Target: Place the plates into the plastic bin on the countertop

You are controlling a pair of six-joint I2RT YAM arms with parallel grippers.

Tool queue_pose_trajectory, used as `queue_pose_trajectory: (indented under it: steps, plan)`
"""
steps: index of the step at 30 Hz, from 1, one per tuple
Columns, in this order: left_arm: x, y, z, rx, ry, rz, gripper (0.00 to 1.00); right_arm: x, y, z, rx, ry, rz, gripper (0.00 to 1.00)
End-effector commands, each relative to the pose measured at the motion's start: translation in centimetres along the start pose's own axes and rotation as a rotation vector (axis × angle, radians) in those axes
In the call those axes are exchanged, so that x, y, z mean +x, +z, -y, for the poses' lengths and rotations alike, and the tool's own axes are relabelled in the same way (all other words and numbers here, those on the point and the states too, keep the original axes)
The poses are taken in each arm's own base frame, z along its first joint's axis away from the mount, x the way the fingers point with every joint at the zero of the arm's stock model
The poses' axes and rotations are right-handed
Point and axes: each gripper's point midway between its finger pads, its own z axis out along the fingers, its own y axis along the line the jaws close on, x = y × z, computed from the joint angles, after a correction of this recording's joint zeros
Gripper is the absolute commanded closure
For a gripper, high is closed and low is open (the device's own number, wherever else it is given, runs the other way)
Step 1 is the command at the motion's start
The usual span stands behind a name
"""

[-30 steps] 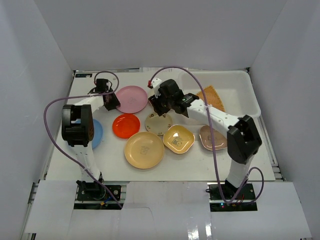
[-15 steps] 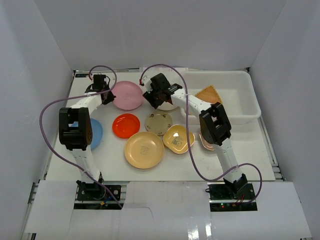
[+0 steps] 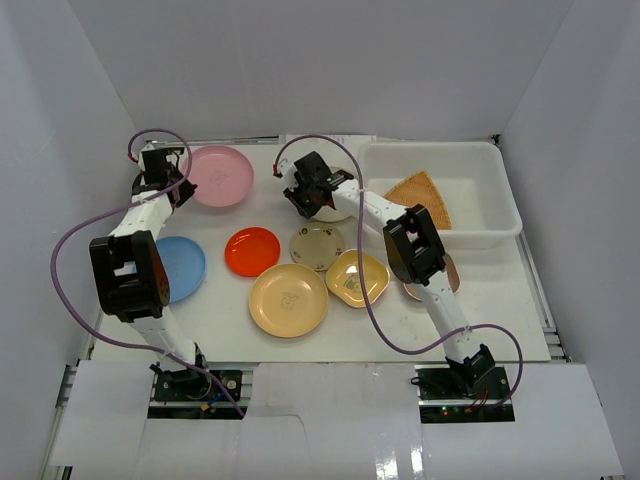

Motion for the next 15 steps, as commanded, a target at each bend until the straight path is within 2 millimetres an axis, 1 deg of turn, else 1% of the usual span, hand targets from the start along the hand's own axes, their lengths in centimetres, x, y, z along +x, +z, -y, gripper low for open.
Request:
queue_pose_trajectory:
  steps: [1,2,3,4,5,6,7,8,9,10,11,12,13,14,15]
  plan:
    - [-2.7,-2.5,2.0,0.132,-0.080,0.047,1.00,-4.1,-0.9,0.0,0.018,-0.028,0.096,0.73]
    - [-2.7,-2.6,2.1,0.146,-0.087,0.043,1.00,-4.5,-1.0,0.0,0.031,-0.030,0.105,0.88]
    - [-2.8,-2.6,1.9,0.148,-0.096,0.043,1.00,-5.2,-1.4,0.0,0.040,-0.035,0.121,0.92]
    - [-2.9,-2.6,1.9,0.154,-0.102,0.043,1.00,-5.9,-1.7,0.0,0.050,-0.041,0.139,0.92]
    - [-3.0,-2.7,2.0,0.164,-0.109,0.045,1.00,-6.9,-2.4,-0.6,0.058,-0.061,0.162,0.92]
    - [-3.0,-2.8,2.3,0.184,-0.114,0.037,1.00,-9.7,-4.4,-0.6,0.082,-0.085,0.245,0.92]
    - [-2.9,-2.9,2.5,0.199,-0.121,0.029,1.00,-11.0,-5.5,-0.5,0.117,-0.108,0.279,0.92]
    - [-2.8,-3.1,2.9,0.219,-0.126,0.022,1.00,-13.1,-7.1,-1.1,0.145,-0.158,0.328,0.92]
    - [-3.0,-3.2,3.2,0.244,-0.142,0.020,1.00,-15.7,-10.1,-0.6,0.196,-0.170,0.395,0.92]
    - [-2.7,-3.5,4.0,0.287,-0.145,-0.003,1.00,-17.4,-12.1,-0.4,0.217,-0.175,0.442,0.92]
    - [-3.0,-3.9,4.6,0.316,-0.147,-0.002,1.00,-19.9,-16.1,0.4,0.265,-0.163,0.519,0.92]
    - [-2.9,-4.3,5.0,0.337,-0.159,-0.006,1.00,-20.8,-18.3,1.0,0.293,-0.157,0.554,0.92]
    - [-2.9,-4.9,5.8,0.386,-0.157,-0.016,1.00,-21.3,-20.1,1.5,0.318,-0.150,0.579,0.92]
    - [-3.6,-6.0,6.6,0.428,-0.157,0.007,1.00,-21.2,-23.0,2.5,0.363,-0.135,0.595,0.92]
    - [-3.3,-6.5,7.2,0.454,-0.162,-0.002,1.00,-20.8,-24.3,3.1,0.391,-0.130,0.596,0.92]
